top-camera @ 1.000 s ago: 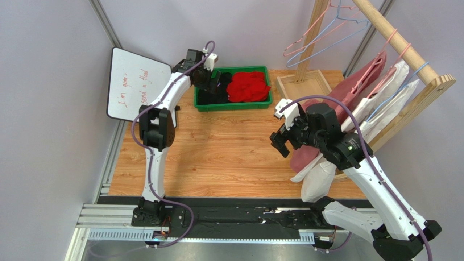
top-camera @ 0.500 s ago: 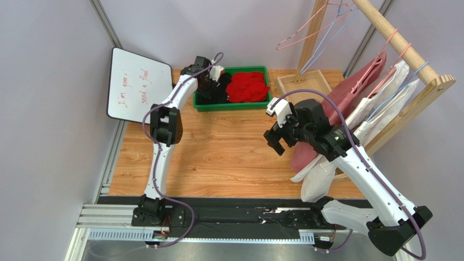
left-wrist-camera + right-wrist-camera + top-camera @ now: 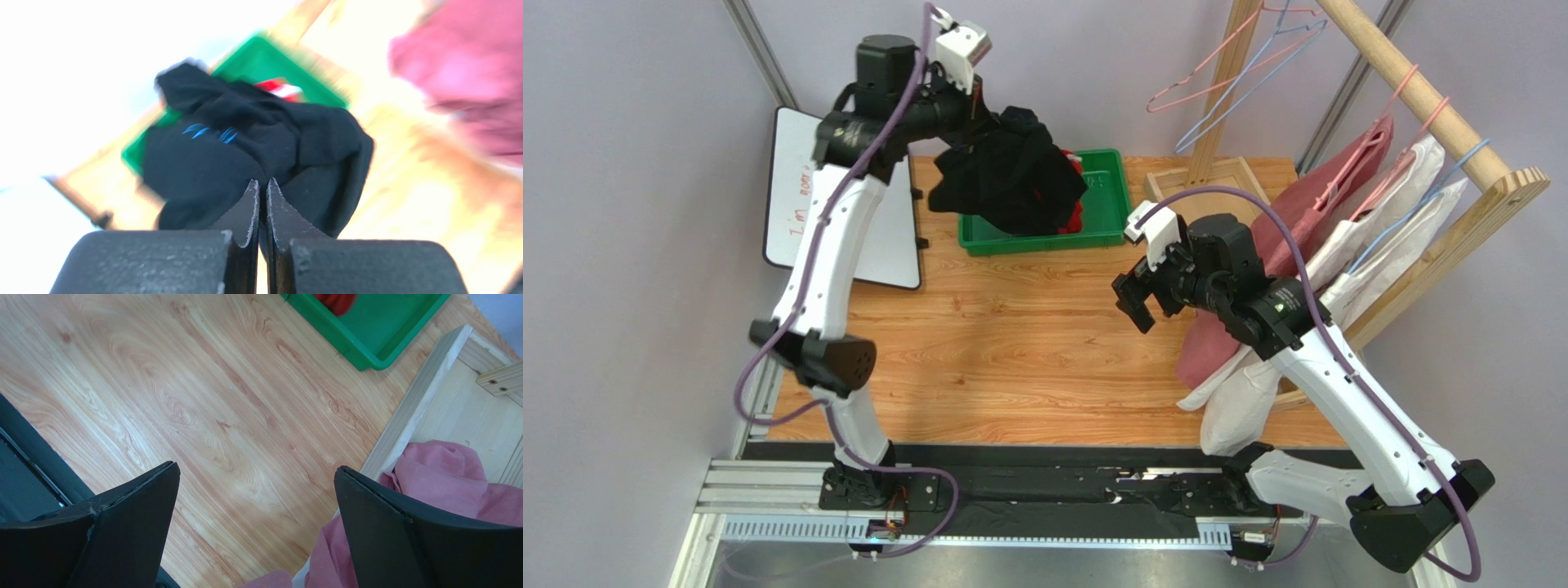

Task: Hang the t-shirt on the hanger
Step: Pick up the T-shirt and place it in the bin, then place the T-shirt at the center of the board.

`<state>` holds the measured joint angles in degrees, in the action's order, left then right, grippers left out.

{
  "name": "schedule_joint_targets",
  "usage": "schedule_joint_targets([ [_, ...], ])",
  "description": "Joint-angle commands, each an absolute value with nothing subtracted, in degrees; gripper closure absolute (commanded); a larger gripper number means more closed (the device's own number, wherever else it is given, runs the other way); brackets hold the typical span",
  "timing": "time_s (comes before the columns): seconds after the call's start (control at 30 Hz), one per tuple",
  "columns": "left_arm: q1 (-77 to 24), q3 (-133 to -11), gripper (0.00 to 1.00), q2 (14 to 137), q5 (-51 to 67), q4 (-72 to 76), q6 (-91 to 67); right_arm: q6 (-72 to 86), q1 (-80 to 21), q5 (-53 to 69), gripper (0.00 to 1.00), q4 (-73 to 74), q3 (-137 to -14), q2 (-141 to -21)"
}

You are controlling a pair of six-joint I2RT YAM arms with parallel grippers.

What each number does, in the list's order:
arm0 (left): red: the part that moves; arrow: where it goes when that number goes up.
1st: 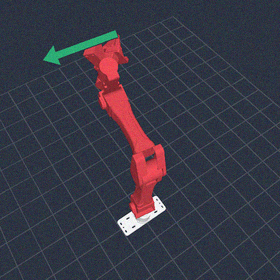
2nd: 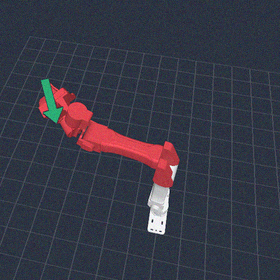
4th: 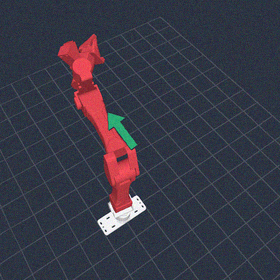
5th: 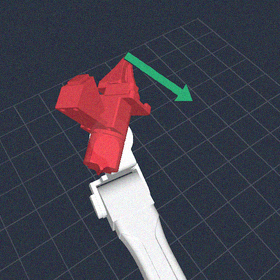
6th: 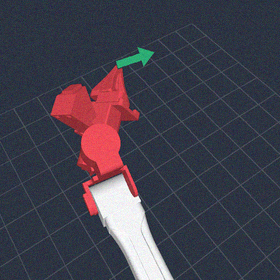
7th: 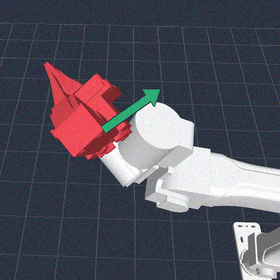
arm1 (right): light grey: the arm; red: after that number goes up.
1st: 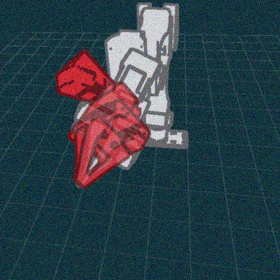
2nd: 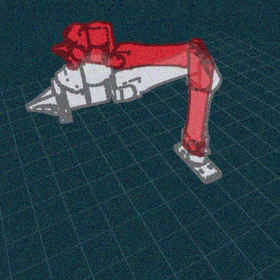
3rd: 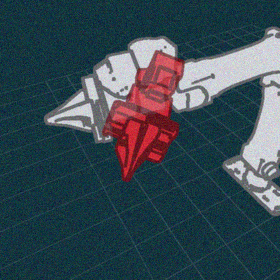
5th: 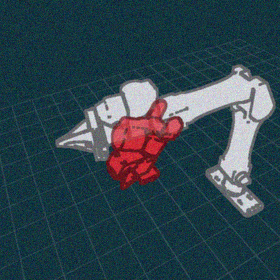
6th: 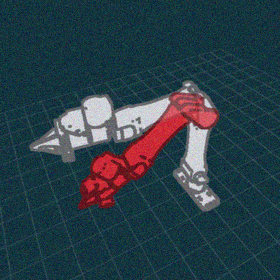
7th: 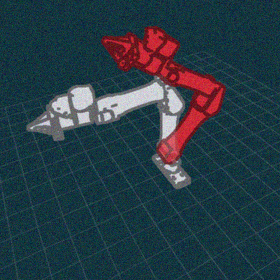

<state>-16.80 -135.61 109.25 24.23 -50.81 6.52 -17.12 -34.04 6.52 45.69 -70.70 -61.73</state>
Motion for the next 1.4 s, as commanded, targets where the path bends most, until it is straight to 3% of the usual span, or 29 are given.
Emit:
schedule_joint_targets([
  [0.0,-17.67,-130.80,1.00,96.01,33.91,-49.83,0.36,-13.19,-33.75,5.10,0.00,40.17,-74.00,-62.31],
  [0.07,-17.58,-124.65,1.00,91.78,38.47,-49.93,2.63,-12.66,-33.66,5.18,0.00,40.08,-74.00,-62.49],
  [0.23,-17.40,-103.76,1.00,80.79,32.78,-50.53,2.10,-12.66,-33.66,6.85,0.00,39.99,-72.07,-62.49],
  [0.4,-17.93,-82.75,1.00,73.58,44.72,-52.82,8.77,-15.72,-33.75,10.98,0.01,41.13,-69.96,-63.98],
  [0.5,-19.51,-77.97,1.00,71.72,46.58,-56.86,15.46,-16.96,-33.75,13.70,0.03,42.89,-68.65,-64.68],
  [0.57,-20.74,-78.31,1.00,72.24,45.88,-58.00,15.39,-17.66,-33.66,15.55,0.03,43.59,-67.77,-65.56],
  [0.8,-24.79,-105.25,1.00,81.73,52.89,-67.05,21.51,-18.63,-33.75,16.61,0.03,44.56,-68.47,-68.29],
  [0.87,-24.70,-108.01,1.00,81.74,55.63,-73.10,25.82,-18.90,-33.66,15.74,0.03,45.00,-68.99,-68.55],
  [0.97,-21.73,-104.17,1.00,77.37,53.35,-73.92,30.32,-18.81,-32.88,14.68,0.02,45.00,-69.00,-68.47],
  [1.07,-16.18,-91.89,1.00,75.76,52.22,-74.26,32.24,-19.07,-31.91,14.94,0.02,44.91,-68.03,-68.47],
  [1.1,-14.87,-88.97,0.96,75.59,47.94,-74.53,33.30,-19.33,-31.82,15.03,0.02,45.00,-67.51,-68.64],
  [1.23,-1.70,-76.13,0.47,73.30,48.24,-60.42,24.19,-21.35,-31.64,16.69,0.02,45.09,-67.23,-70.48],
  [1.27,-0.37,-75.94,0.41,74.17,49.03,-60.99,25.39,-21.88,-31.64,17.05,0.02,45.35,-67.32,-70.92],
  [1.37,-0.35,-74.72,0.35,74.62,49.83,-66.70,35.11,-25.21,-31.64,18.01,0.04,46.40,-67.24,-73.65],
])
